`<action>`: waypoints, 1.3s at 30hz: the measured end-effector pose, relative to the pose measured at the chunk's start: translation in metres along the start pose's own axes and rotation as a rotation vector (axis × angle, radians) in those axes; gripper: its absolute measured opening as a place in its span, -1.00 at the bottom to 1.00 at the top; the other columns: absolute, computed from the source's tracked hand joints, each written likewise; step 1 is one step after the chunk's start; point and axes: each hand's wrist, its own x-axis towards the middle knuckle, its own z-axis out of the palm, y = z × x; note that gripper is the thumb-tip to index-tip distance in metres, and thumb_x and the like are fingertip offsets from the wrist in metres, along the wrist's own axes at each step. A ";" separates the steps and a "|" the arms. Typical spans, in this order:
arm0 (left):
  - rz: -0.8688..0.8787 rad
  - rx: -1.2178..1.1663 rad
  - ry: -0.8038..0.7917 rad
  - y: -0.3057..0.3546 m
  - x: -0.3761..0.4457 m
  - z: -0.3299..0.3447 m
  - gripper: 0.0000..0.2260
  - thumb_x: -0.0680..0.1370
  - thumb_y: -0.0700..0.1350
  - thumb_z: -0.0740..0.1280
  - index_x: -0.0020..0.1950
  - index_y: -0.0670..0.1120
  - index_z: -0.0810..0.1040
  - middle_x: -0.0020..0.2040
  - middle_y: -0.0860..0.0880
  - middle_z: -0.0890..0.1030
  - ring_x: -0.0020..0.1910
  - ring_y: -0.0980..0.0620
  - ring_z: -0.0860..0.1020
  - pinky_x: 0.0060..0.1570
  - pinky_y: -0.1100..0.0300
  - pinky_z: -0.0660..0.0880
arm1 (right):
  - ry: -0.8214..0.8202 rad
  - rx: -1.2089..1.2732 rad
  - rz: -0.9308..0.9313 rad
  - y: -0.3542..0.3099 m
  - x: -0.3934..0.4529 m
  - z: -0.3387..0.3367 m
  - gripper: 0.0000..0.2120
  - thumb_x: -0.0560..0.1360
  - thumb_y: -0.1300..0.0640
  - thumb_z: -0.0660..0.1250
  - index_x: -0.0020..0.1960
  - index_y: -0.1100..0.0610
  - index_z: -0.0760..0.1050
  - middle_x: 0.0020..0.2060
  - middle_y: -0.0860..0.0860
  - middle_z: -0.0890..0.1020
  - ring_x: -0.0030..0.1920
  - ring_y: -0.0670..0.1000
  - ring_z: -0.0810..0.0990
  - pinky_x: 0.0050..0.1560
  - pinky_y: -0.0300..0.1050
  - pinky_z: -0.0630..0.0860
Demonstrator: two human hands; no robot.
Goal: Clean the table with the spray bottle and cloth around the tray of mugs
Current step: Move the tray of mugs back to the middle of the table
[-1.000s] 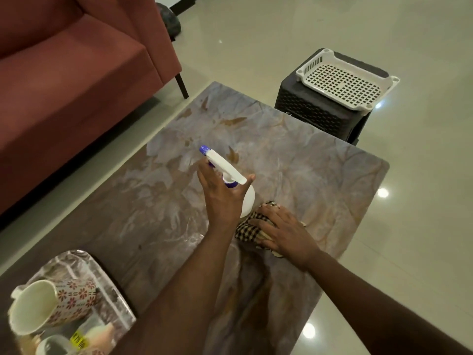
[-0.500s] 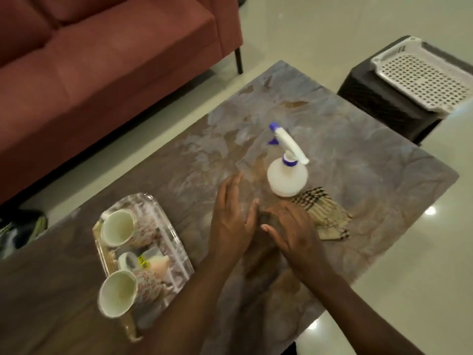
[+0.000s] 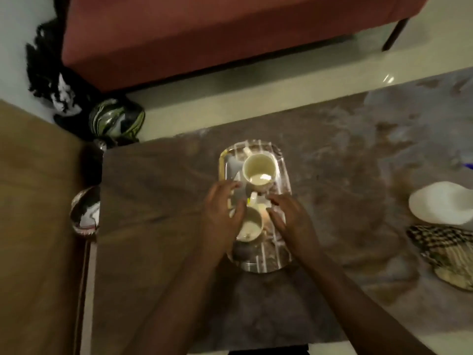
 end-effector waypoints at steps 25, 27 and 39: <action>-0.842 -0.078 -0.178 -0.097 -0.008 0.069 -0.97 0.52 -0.16 0.32 -0.10 -0.08 0.53 -0.12 -0.14 0.66 -0.10 -0.18 0.60 -0.05 -0.04 0.56 | -0.112 -0.067 0.365 0.077 0.019 0.003 -0.57 0.42 -0.15 0.12 0.04 0.18 0.44 -0.18 0.08 0.59 -0.20 0.07 0.56 -0.22 -0.13 0.36; -0.946 -0.143 -0.170 -0.088 -0.022 0.079 -0.85 0.49 -0.13 0.36 -0.26 -0.01 0.45 -0.28 -0.05 0.60 -0.22 -0.14 0.57 -0.16 0.02 0.53 | -0.172 -0.139 0.340 0.087 0.037 -0.009 -0.72 0.50 0.03 0.19 0.07 0.21 0.47 -0.13 0.14 0.62 -0.14 0.14 0.58 -0.18 -0.13 0.37; -1.343 -0.781 -0.032 0.003 -0.087 0.140 -0.84 0.52 -0.27 0.41 -0.26 -0.22 0.53 -0.34 -0.16 0.60 -0.52 0.12 0.60 -0.40 0.28 0.60 | -0.429 -0.309 0.066 0.125 0.109 -0.038 -0.73 0.47 0.26 0.33 0.16 0.24 0.55 0.01 0.26 0.57 0.01 0.22 0.55 -0.01 -0.20 0.32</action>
